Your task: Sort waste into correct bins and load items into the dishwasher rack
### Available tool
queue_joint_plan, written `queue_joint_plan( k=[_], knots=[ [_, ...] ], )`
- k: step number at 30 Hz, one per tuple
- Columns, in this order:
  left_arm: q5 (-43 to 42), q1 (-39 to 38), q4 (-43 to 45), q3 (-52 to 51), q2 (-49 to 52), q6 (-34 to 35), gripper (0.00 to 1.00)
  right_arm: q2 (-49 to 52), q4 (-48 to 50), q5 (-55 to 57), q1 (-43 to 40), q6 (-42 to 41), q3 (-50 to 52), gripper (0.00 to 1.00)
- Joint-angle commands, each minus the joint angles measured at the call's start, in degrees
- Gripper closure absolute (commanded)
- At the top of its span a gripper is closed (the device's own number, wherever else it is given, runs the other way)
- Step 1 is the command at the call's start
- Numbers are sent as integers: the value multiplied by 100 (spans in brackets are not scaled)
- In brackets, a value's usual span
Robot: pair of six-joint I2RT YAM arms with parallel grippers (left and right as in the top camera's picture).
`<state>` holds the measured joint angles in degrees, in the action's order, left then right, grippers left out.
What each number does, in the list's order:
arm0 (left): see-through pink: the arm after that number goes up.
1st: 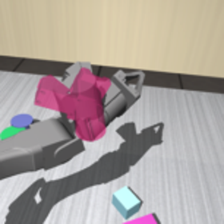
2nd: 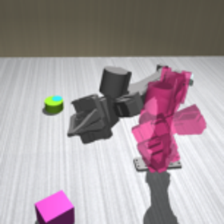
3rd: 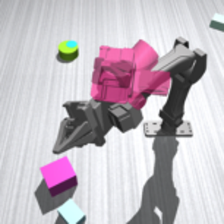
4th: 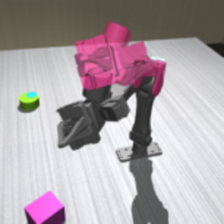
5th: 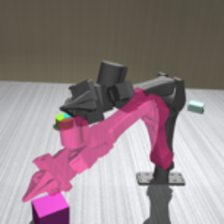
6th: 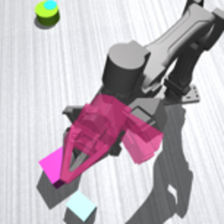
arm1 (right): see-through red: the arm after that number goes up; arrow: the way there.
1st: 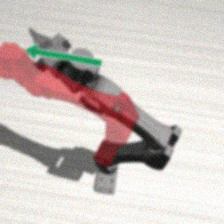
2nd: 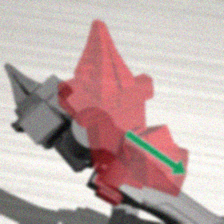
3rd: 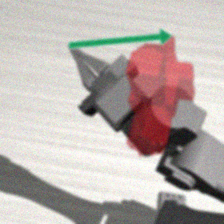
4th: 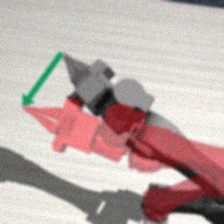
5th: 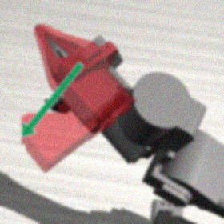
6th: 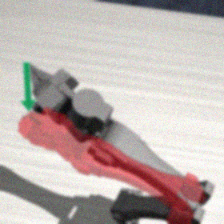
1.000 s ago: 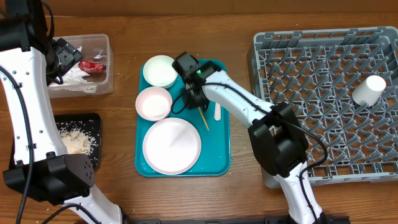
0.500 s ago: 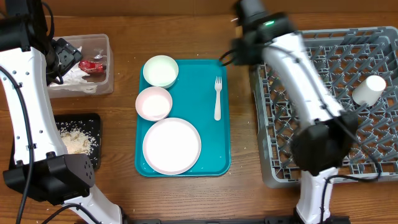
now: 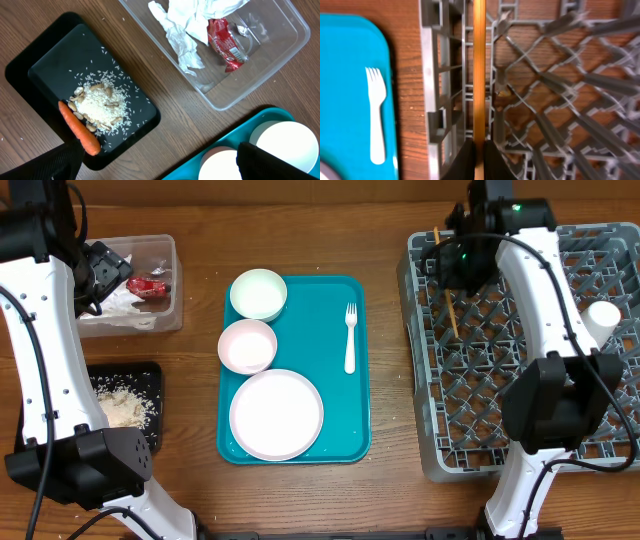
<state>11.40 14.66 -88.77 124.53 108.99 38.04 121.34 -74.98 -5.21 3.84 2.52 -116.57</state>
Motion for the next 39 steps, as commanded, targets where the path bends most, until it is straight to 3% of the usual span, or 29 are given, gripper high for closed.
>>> queue_joint_plan(
  k=[1, 7, 13, 20, 27, 33, 39],
  knots=[
    [76, -7, -11, 46, -13, 116, 0, -79, 339, -157, 26, 68, 584, 76],
    [76, -7, -11, 44, -13, 116, 0, -92, 328, -175, 66, -68, 610, 54],
    [76, -7, -11, 46, -13, 116, 0, -199, -173, -243, 144, -396, 197, 54],
    [76, -7, -11, 44, -13, 116, 0, -678, -190, -260, 791, -951, 61, 52],
    [76, -7, -11, 44, -13, 116, 0, -527, 511, -164, 1766, -2017, 273, 40],
    [76, -7, -11, 46, -13, 118, 0, -55, 1381, 551, 2465, -2695, 852, 39],
    [76, -4, -11, 46, -13, 116, 0, 363, 1685, 1025, 2605, -3132, 1141, 39]
  ],
)
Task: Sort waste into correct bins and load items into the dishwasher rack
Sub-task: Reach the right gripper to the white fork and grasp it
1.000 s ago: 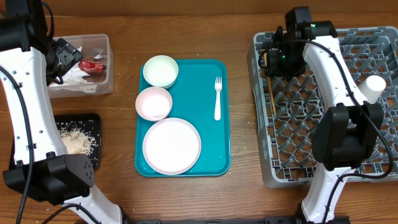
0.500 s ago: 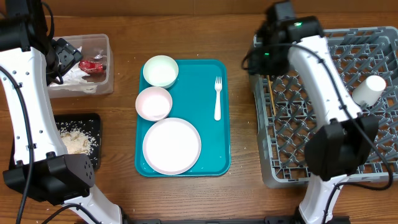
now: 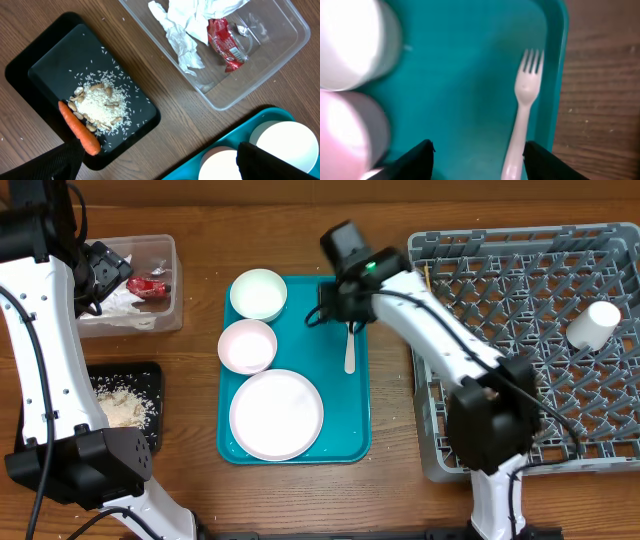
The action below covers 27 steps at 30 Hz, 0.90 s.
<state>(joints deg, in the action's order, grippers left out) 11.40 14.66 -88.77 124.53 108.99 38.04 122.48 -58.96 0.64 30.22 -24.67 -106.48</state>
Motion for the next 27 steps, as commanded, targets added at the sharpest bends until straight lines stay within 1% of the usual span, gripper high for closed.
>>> queue_joint_plan(
  k=[1, 8, 16, 23, 24, 25, 27],
  knots=[
    [76, -4, -11, 44, -13, 116, 0, 306, 103, 433, -33, -413, 149, 39],
    [76, -7, -11, 44, -13, 116, 0, 651, 114, 420, -26, -413, 155, 39],
    [76, -7, -11, 44, -13, 116, 0, 844, 411, 289, -22, -415, 400, 40],
    [76, -4, -11, 46, -13, 116, 0, 966, 428, 205, -22, -413, 422, 40],
    [76, -7, -11, 46, -13, 116, 0, 966, 428, 203, -22, -413, 422, 41],
    [76, -7, -13, 46, -13, 116, 0, 966, 426, 203, -22, -413, 422, 45],
    [76, -11, -11, 46, -13, 116, 0, 966, 417, 199, -15, -413, 422, 57]
  ],
)
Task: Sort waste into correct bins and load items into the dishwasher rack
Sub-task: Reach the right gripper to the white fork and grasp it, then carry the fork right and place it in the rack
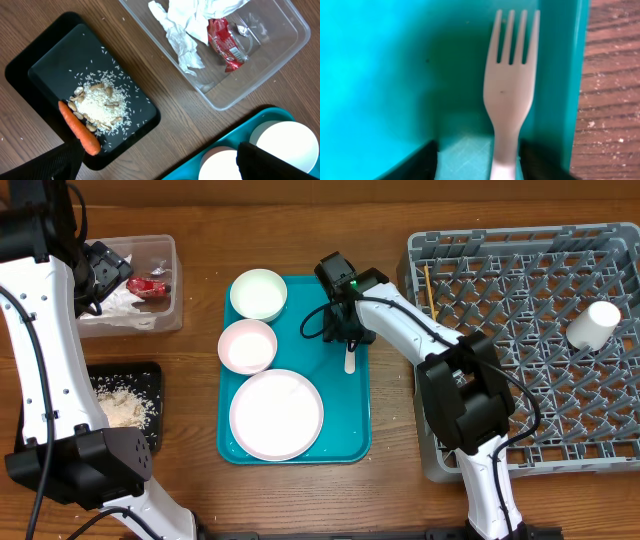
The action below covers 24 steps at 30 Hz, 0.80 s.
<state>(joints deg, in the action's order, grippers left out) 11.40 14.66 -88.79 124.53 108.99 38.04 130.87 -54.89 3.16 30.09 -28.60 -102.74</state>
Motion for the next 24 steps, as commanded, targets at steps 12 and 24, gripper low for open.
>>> queue_joint_plan(
  k=[12, 24],
  knots=[
    [76, -9, -9, 44, -13, 116, 0, 90, -72, -284, 214, -122, -9, 96],
    [76, -11, -9, 44, -13, 116, 0, -1270, -1294, -435, -734, 691, -1143, 96]
  ],
)
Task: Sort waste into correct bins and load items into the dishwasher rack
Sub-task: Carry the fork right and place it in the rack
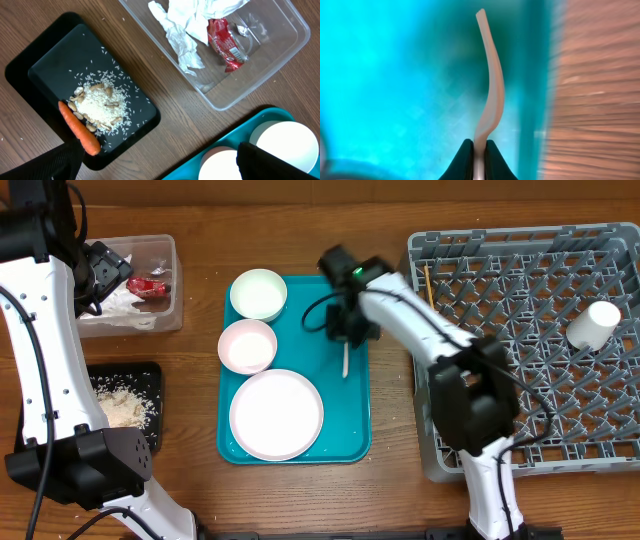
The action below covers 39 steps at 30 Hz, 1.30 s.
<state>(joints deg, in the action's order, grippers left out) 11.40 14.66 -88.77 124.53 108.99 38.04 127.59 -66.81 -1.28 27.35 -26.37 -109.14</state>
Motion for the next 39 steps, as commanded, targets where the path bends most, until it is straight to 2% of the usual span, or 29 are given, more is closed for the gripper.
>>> queue_joint_plan(
  k=[1, 7, 11, 14, 19, 22, 24, 27, 30, 39],
  knots=[
    [76, -11, -11, 44, -13, 116, 0, -1091, -166, 9, -625, 684, -568, 96],
    [76, -11, -11, 44, -13, 116, 0, -1788, -474, -168, -1803, 1814, -632, 96],
    [76, -11, -11, 44, -13, 116, 0, -1727, -597, -870, -2312, 2774, -601, 96],
    [76, -11, -11, 44, -13, 118, 0, -1622, -538, -1058, -2417, 3058, -442, 96],
    [76, -11, -11, 44, -13, 116, 0, -1429, -70, -1040, -2415, 3110, 20, 95],
    [76, -9, -11, 46, -13, 116, 0, -1259, 146, -1040, -2415, 3084, 179, 80],
    [76, -11, -11, 46, -13, 116, 0, -1132, 179, -1040, -2415, 3067, 203, 63],
    [76, -11, -11, 44, -13, 116, 0, -1045, 155, -1045, -2415, 2920, 203, 57],
    [76, -11, -11, 44, -13, 116, 0, -1058, 50, -1123, -2400, 2761, 157, 56],
    [76, -11, -11, 46, -13, 116, 0, -1554, -664, -2319, -2177, 2763, -164, 56]
  ],
)
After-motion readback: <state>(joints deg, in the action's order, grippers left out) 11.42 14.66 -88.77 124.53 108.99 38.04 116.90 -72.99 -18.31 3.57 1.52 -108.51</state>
